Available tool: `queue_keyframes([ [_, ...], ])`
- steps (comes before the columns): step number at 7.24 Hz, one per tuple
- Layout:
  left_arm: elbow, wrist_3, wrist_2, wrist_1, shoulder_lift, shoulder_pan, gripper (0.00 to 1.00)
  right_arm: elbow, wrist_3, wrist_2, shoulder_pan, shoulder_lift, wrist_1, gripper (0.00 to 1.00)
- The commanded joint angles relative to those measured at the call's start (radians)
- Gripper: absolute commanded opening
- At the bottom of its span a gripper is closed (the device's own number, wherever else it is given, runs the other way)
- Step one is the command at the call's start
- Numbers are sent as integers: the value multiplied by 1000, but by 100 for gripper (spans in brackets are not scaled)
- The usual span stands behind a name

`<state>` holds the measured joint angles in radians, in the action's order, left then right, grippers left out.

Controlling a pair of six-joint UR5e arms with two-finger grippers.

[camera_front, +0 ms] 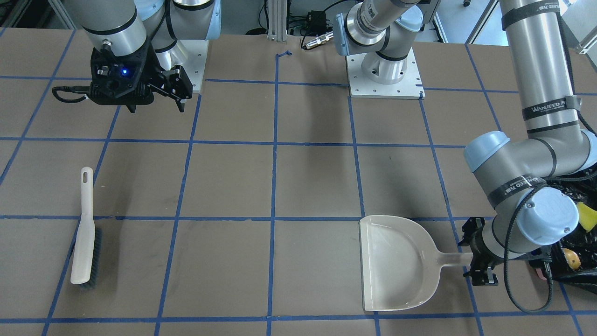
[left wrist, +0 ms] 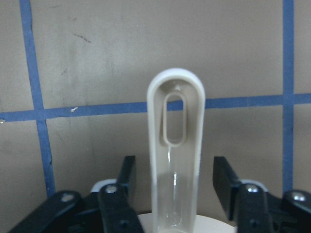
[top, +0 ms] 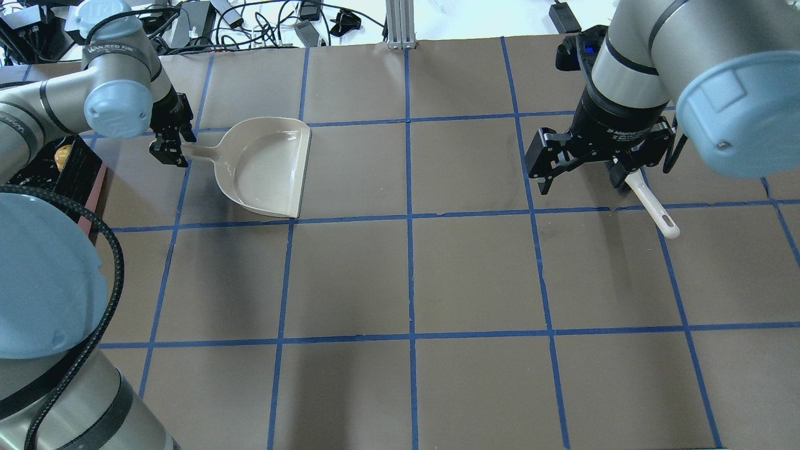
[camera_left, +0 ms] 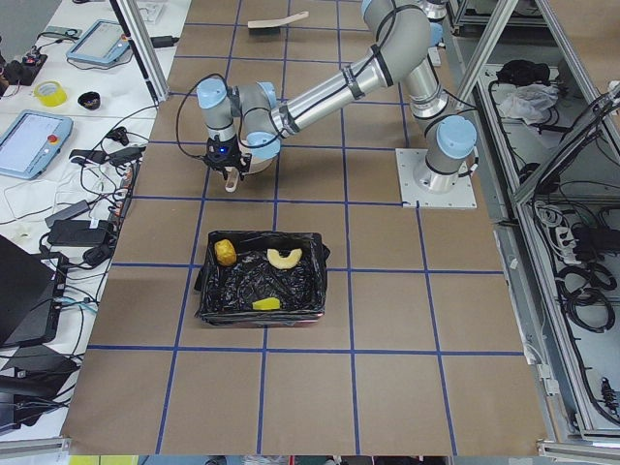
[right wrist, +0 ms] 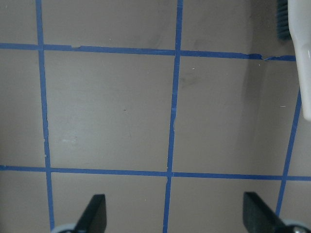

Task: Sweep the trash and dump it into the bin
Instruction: 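Set the dustpan down and open the left gripper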

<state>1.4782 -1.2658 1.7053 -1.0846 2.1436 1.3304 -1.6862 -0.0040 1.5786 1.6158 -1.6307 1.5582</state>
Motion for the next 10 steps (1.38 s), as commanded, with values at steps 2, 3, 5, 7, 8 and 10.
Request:
queue_keyframes([
  [2, -9, 11, 0, 2, -30, 9, 100, -3, 2, 1, 3, 0, -1, 100],
  [3, -19, 13, 2, 21, -53, 9, 100, -1, 1, 7, 3, 5, 0, 100],
  [5, -54, 10, -1, 31, -83, 7, 100, 3, -7, 17, -2, 5, 13, 100],
  [7, -79, 19, -4, 29, -128, 10, 100, 3, 2, 18, -7, 2, 14, 100],
  [8, -87, 72, -6, 14, -155, 18, 100, 2, 2, 20, -7, -1, 11, 100],
  [10, -79, 187, -3, 9, -223, 56, 100, 2, -16, 18, -10, 2, 13, 100],
])
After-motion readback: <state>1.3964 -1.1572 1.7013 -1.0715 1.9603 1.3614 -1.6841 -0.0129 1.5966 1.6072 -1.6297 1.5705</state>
